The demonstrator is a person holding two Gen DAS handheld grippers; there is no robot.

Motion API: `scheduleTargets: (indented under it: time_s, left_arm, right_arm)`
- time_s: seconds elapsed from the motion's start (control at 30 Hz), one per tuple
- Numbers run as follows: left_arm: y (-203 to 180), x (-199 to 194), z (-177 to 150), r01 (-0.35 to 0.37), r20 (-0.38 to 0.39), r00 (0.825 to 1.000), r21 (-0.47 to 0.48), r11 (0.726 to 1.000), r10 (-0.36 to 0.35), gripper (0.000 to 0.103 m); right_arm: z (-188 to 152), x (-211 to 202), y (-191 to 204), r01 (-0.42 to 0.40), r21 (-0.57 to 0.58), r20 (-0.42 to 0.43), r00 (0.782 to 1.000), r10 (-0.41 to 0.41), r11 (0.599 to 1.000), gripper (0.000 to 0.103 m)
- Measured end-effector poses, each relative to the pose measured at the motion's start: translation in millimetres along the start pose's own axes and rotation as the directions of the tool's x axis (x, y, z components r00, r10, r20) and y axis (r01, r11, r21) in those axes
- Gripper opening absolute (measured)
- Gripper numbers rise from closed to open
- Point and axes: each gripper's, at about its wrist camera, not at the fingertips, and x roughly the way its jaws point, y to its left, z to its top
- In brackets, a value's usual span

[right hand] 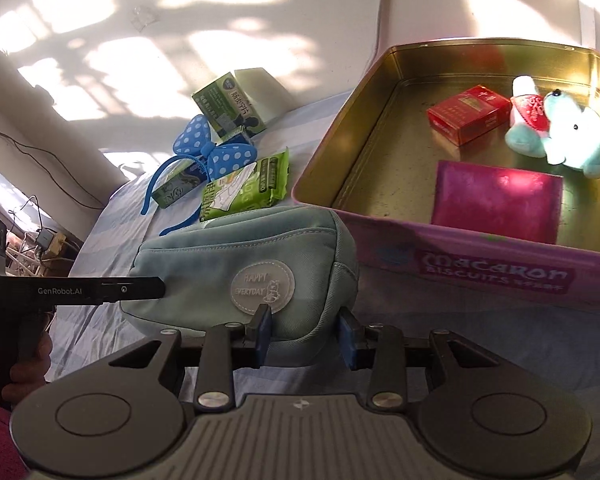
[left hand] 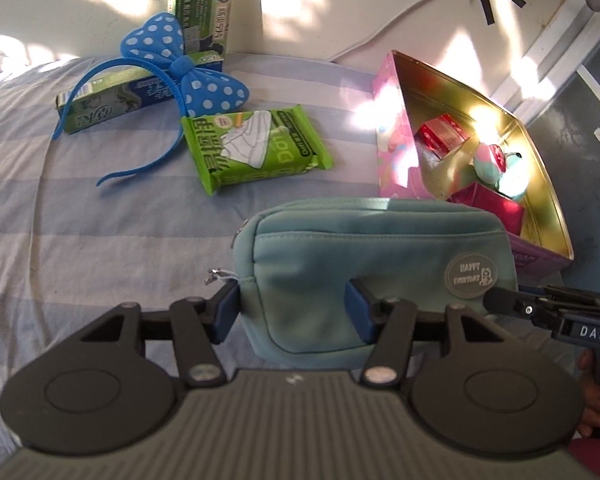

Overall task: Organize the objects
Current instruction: 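Close the right tool on the light blue pouch and lift it, then carry the pouch into the gold tin and open the right tool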

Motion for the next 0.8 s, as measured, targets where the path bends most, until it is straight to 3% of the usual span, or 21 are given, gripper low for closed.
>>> scheduleTargets:
  time_s: [0.23, 0.53, 0.8]
  left_arm:
    - [-56, -1, 23, 0.015, 0.068, 0.997, 0.078, 0.997, -0.02, 0.061]
    - [-132, 35, 78, 0.035, 0.138, 0.988, 0.235, 0.971, -0.069, 0.061]
    - [-170, 94, 130, 0.071, 0.13, 0.987, 0.18, 0.981, -0.095, 0.061]
  right_arm:
    - [3, -43, -33, 0.009, -0.028, 0.146, 0.989, -0.004, 1.0, 0.037]
    - [33, -67, -107, 0.067, 0.105, 0.263, 0.96, -0.093, 0.992, 0.036]
    - [93, -54, -169, 0.12, 0.187, 0.337, 0.924, -0.178, 0.975, 0.037]
